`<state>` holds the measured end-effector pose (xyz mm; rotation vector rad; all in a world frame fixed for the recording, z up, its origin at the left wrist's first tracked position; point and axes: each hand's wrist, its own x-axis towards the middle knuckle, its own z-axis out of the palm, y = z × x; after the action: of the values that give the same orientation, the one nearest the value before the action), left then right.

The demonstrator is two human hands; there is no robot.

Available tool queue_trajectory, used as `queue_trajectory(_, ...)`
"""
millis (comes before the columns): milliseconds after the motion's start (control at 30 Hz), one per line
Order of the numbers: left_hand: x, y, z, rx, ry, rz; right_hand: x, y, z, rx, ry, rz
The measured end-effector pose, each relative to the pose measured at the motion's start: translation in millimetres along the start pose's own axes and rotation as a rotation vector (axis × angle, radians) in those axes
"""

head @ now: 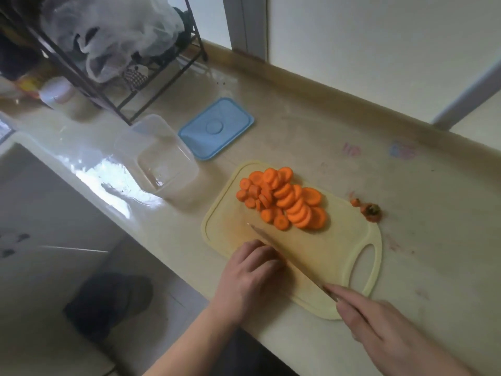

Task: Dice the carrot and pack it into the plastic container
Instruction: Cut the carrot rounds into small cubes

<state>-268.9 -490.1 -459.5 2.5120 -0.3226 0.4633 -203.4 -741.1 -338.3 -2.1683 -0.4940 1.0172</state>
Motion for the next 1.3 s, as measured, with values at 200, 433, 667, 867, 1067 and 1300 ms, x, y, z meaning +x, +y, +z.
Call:
queue_trajectory(200,-1.4,9.3,0.6,0.050,0.022,-0.021,1.1,-12.5,-6.2,0.072,-0.027,-0.014)
queue_trajectory(433,0.3,13.0,0.6,0.076,0.036,-0.030,-3.5,-5.8,-1.6,-0.012,-0.015,0.009)
queue_trajectory(667,1.1,14.2,1.4,0.074,0.031,-0.052,5.5,-1.8,0.4,-0.081,0.034,0.000)
queue_trajectory(867,2.1,17.5,-2.1,0.080,0.047,-0.059,21.7,-6.6,5.4,-0.070,0.039,-0.063)
queue_trajectory(1067,2.4,18.9,-3.6,0.083,0.095,-0.084,16.6,-9.5,3.0,-0.037,0.016,-0.084)
queue_trajectory(1300,-0.6,18.7,-1.5,0.056,0.096,-0.100,12.8,-16.2,6.6,-0.007,0.071,-0.059)
